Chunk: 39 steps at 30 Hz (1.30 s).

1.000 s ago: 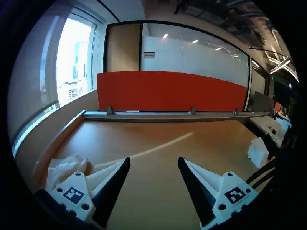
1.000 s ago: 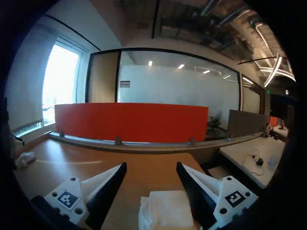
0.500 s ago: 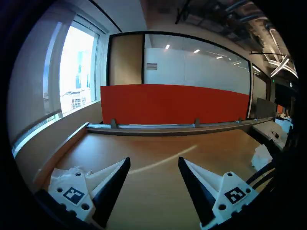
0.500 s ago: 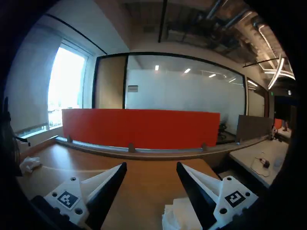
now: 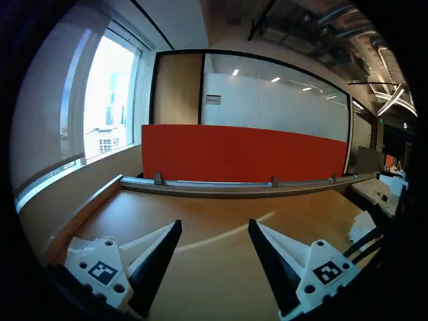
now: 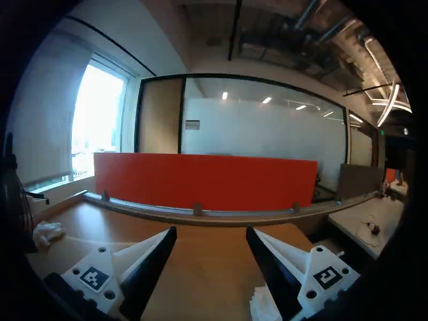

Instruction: Fold towel

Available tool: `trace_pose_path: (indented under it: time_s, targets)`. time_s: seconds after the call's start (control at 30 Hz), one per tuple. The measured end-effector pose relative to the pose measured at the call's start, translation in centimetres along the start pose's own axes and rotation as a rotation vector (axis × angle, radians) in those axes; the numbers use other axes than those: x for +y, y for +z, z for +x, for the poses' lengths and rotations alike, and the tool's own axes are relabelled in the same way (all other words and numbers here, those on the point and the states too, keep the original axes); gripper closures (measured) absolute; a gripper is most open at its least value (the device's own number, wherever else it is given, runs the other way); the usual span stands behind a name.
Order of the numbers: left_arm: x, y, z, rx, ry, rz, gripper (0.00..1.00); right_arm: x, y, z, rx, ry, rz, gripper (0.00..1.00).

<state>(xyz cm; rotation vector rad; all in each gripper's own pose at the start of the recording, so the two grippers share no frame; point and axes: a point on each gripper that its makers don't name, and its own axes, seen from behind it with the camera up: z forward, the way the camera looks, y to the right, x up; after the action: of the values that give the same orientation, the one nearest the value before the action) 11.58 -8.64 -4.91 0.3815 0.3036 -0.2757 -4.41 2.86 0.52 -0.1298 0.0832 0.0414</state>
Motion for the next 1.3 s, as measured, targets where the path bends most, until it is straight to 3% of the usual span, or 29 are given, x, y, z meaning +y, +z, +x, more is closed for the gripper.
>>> trace_pose_path:
  time_s: [0.27, 0.47, 0.67, 0.97, 1.3]
  targets:
    - [-0.3, 0.1, 0.5, 0.019, 0.022, -0.009, 0.08, -1.1, 0.0, -0.4, -0.019, 0.004, 0.017, 0.00]
    - [-0.4, 0.2, 0.5, 0.063, 0.001, -0.012, 0.08, -1.5, -0.4, -0.4, -0.021, 0.007, 0.023, 0.00]
    - [-1.7, 0.4, -0.5, 0.108, -0.007, 0.021, 0.08, -1.9, -0.9, -0.2, -0.008, 0.015, 0.032, 0.00]
    - [-2.8, 0.7, -3.6, 0.155, 0.027, 0.042, 0.08, -2.3, -1.8, -1.1, -0.005, 0.036, 0.036, 0.00]
    - [-4.1, 1.4, -8.2, 0.192, 0.062, 0.051, 0.08, -3.0, -1.7, -4.3, -0.003, 0.026, 0.026, 0.00]
